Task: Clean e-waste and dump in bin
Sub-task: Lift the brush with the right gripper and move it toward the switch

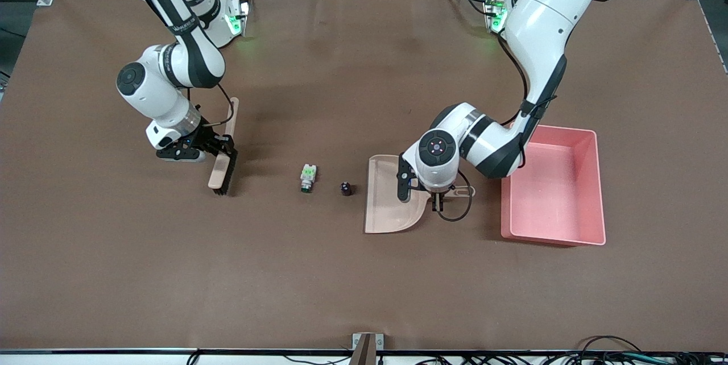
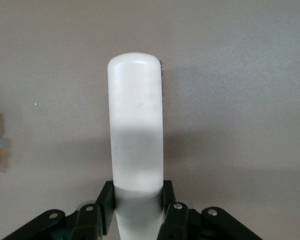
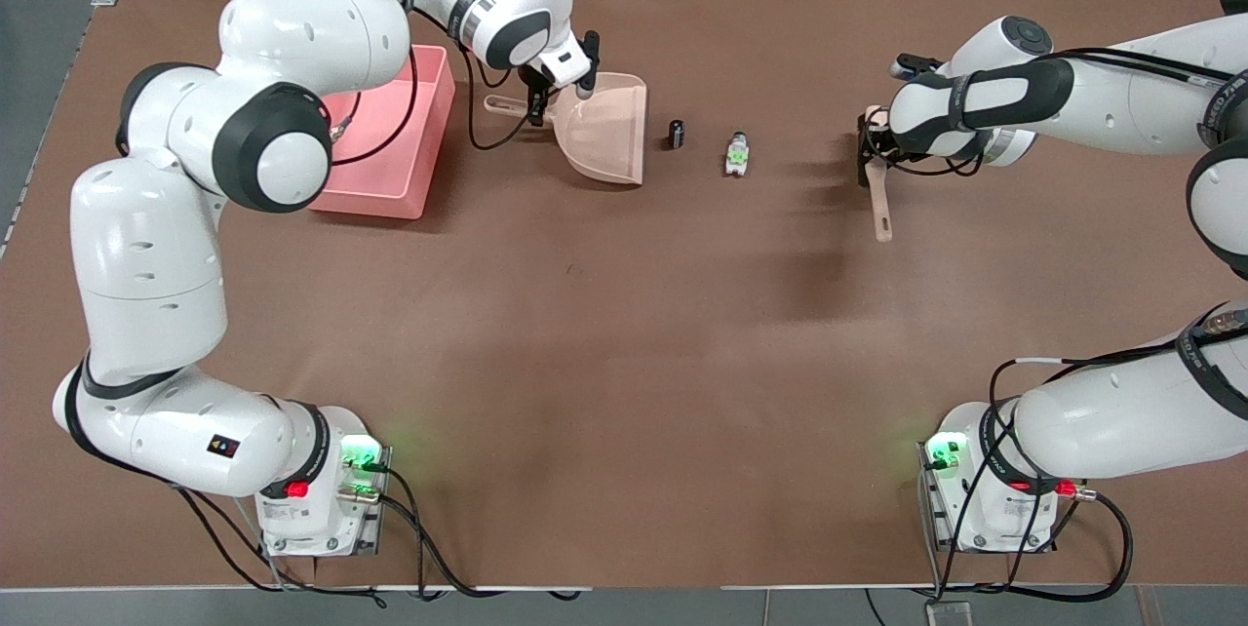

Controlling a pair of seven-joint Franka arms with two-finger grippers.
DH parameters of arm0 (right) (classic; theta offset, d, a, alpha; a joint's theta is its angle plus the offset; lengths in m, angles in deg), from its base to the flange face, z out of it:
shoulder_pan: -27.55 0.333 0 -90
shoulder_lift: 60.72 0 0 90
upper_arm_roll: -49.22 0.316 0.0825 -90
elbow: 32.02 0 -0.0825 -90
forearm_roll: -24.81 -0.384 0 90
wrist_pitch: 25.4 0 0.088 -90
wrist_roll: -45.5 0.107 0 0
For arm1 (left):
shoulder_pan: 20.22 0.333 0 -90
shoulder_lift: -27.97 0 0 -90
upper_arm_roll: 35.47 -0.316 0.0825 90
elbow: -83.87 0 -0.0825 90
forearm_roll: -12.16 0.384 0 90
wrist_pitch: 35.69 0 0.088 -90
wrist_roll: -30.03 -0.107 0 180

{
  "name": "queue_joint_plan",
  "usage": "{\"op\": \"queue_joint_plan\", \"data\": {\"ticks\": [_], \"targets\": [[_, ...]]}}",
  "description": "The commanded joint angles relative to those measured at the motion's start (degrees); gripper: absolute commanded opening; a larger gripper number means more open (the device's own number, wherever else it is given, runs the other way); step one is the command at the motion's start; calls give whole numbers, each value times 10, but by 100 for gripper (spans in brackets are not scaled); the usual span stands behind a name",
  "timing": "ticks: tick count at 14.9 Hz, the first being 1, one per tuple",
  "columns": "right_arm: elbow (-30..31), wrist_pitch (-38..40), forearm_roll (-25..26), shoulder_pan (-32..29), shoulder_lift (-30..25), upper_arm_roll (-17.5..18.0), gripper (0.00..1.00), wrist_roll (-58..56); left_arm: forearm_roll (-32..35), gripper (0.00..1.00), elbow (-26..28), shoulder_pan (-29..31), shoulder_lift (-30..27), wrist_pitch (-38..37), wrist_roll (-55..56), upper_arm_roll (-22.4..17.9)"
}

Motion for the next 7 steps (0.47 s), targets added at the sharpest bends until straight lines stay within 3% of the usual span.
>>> {"op": "queue_joint_plan", "data": {"ticks": [1,7], "targets": [[-19,-15,-16,8,26,0,0,9,0,24,2,-5,-3,-31,11,3],[-67,-13,-20,44,61,1,0,48,6,22,-5,-5,-3,-52,28,3]]}}
